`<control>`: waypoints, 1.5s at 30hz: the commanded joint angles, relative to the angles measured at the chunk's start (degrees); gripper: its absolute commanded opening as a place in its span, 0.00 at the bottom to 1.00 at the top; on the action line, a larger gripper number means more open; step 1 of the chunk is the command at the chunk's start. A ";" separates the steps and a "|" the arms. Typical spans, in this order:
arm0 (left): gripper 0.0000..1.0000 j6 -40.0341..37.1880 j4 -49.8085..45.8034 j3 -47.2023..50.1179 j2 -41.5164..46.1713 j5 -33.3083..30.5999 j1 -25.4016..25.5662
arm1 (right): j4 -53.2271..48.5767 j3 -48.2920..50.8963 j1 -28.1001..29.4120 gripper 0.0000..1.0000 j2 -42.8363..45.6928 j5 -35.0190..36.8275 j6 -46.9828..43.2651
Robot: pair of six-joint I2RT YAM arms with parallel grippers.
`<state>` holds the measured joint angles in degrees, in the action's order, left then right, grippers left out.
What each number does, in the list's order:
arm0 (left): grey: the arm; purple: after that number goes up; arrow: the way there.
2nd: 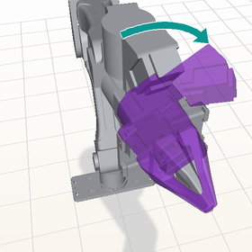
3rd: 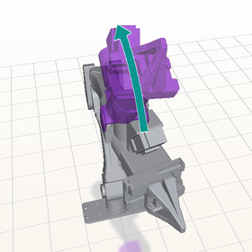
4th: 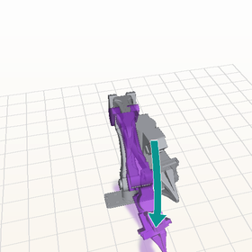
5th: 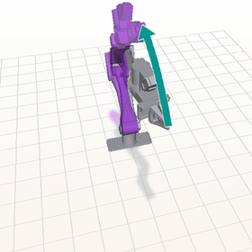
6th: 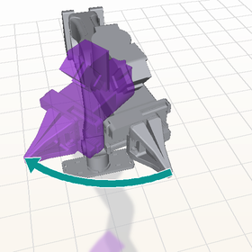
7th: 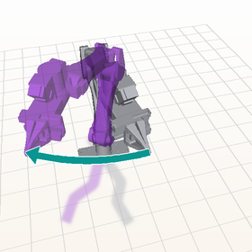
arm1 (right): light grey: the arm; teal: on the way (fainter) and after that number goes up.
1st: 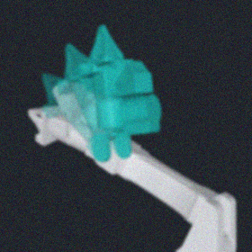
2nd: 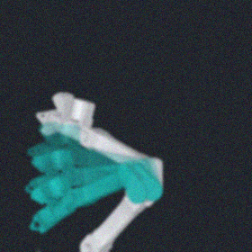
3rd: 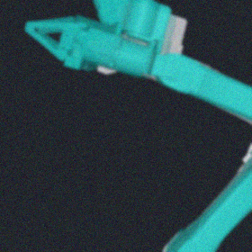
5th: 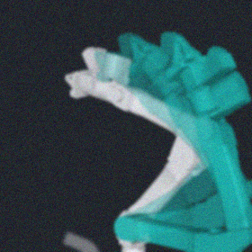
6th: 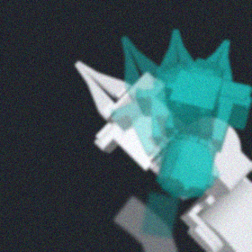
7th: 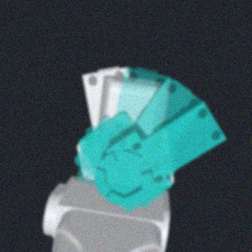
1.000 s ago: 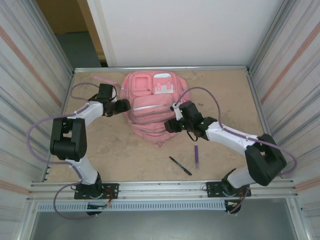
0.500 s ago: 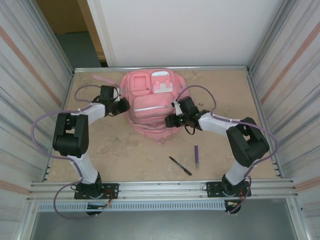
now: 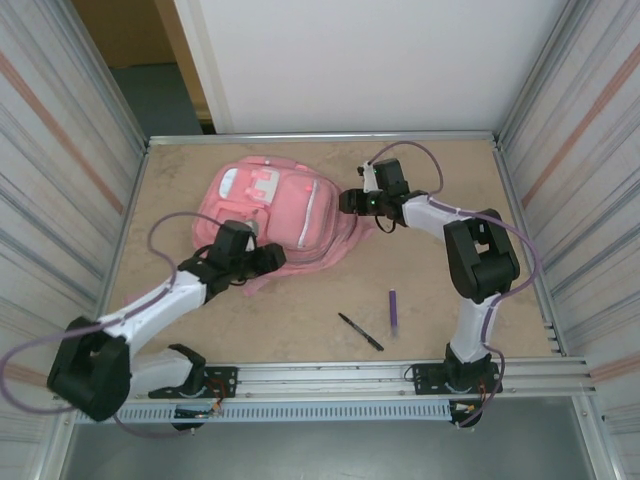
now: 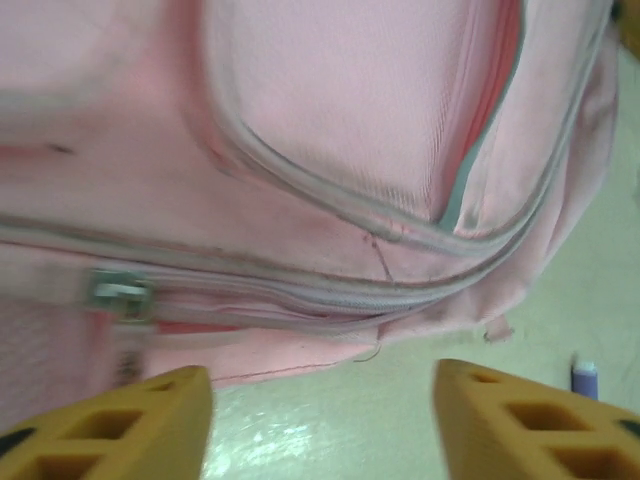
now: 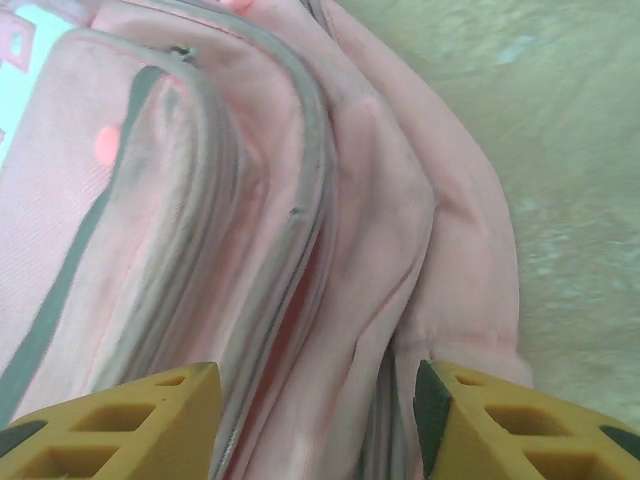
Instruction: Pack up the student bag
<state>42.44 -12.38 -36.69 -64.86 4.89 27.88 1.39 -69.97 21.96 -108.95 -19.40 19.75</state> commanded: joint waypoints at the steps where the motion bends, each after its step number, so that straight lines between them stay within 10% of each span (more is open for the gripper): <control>1: 0.66 3.45 -10.62 -0.98 3.97 -6.96 -3.85 | 0.22 3.68 0.71 0.53 5.05 -0.92 0.44; 7: 0.63 2.61 -7.71 -0.67 -2.49 5.34 -14.60 | -5.43 10.99 6.78 0.54 17.07 6.39 -2.70; 16: 0.56 0.20 -4.58 -5.50 -10.80 3.02 -16.00 | -5.49 12.05 25.20 0.54 18.86 9.82 4.75; 24: 0.00 1.84 -2.30 -5.78 -13.68 9.61 -16.06 | -2.41 3.59 34.72 0.52 7.70 14.08 27.32; 32: 0.00 6.26 -1.59 -2.71 -7.21 13.19 -15.23 | 4.50 2.46 35.41 0.49 0.17 12.11 49.22; 38: 0.00 6.52 -2.52 -1.57 -5.45 14.26 -15.09 | -1.88 -1.49 37.03 0.50 0.36 16.67 46.28; 45: 0.00 6.25 -3.00 -2.49 -5.43 15.58 -15.21 | -14.90 -5.00 41.04 0.53 3.96 32.46 22.66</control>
<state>49.25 -14.76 -38.70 -72.18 16.88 12.12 -5.98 -73.03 61.89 -107.87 4.36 54.87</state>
